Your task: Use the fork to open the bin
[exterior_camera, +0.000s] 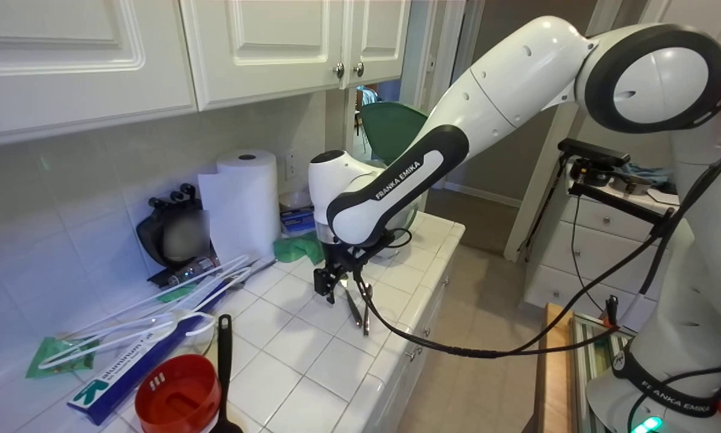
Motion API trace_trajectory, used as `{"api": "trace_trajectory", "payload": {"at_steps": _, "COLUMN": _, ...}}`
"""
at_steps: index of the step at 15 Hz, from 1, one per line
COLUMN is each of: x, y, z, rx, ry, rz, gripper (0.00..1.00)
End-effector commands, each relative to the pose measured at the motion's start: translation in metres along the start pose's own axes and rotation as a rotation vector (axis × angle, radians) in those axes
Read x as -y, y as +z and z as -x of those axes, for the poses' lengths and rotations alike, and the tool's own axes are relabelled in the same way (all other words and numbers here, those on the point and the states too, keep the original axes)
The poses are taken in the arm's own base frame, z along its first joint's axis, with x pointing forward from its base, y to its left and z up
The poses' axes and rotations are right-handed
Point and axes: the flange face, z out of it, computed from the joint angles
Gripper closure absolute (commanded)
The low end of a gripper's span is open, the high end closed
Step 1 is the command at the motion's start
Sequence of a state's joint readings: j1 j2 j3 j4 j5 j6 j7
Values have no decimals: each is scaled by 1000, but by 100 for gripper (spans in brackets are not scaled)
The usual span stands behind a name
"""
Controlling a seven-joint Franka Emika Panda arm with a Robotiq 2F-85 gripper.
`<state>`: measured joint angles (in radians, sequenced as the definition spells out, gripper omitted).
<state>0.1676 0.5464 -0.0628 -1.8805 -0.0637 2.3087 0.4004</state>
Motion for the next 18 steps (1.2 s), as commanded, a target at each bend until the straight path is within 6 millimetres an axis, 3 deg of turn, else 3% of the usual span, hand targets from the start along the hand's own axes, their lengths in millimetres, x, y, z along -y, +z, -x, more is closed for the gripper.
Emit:
{"api": "trace_trajectory", "payload": {"at_steps": 1, "x": 2, "y": -21, "z": 16, "rx": -15, "ry": -41, "rz": 80, "gripper": 0}}
{"api": "trace_trajectory", "payload": {"at_steps": 9, "x": 8, "y": -64, "z": 35, "rx": -138, "ry": -78, "rz": 162, "gripper": 0}}
{"api": "trace_trajectory", "payload": {"at_steps": 18, "x": -3, "y": -101, "z": 60, "rx": -271, "ry": -43, "rz": 114, "gripper": 0}}
